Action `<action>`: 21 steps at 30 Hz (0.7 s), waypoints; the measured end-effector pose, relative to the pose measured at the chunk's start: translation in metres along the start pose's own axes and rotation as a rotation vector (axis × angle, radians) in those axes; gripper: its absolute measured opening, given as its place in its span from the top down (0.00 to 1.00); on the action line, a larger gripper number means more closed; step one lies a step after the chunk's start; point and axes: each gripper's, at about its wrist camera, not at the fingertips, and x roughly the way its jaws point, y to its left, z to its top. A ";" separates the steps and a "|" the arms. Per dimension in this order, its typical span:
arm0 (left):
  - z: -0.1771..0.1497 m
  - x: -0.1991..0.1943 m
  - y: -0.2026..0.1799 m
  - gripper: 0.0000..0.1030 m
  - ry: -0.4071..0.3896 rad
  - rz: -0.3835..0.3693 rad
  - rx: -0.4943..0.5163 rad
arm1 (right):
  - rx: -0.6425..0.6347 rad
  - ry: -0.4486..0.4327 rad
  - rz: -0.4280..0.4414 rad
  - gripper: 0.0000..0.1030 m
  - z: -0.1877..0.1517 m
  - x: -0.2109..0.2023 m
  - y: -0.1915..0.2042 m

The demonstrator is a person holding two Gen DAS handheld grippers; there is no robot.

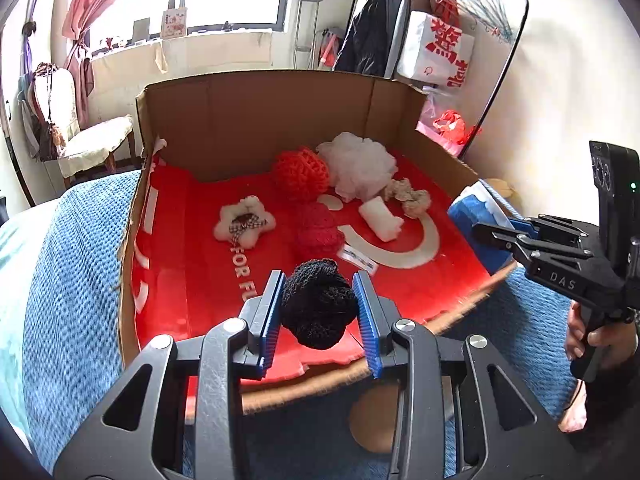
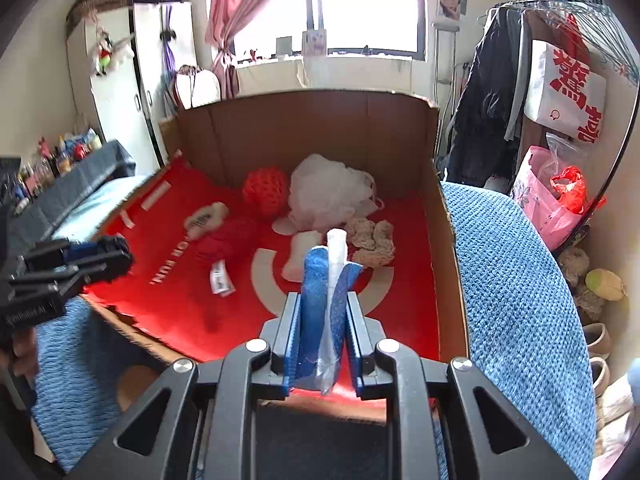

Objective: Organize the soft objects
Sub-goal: 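Carry the black ball and blue packet with both tools into the box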

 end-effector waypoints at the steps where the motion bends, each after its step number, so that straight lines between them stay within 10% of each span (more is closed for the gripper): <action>1: 0.005 0.007 0.002 0.68 0.011 0.009 0.005 | -0.012 0.015 -0.009 0.78 0.002 0.006 -0.001; 21: 0.007 0.075 0.028 0.68 0.202 0.073 0.007 | -0.065 0.192 -0.055 0.74 0.002 0.056 -0.001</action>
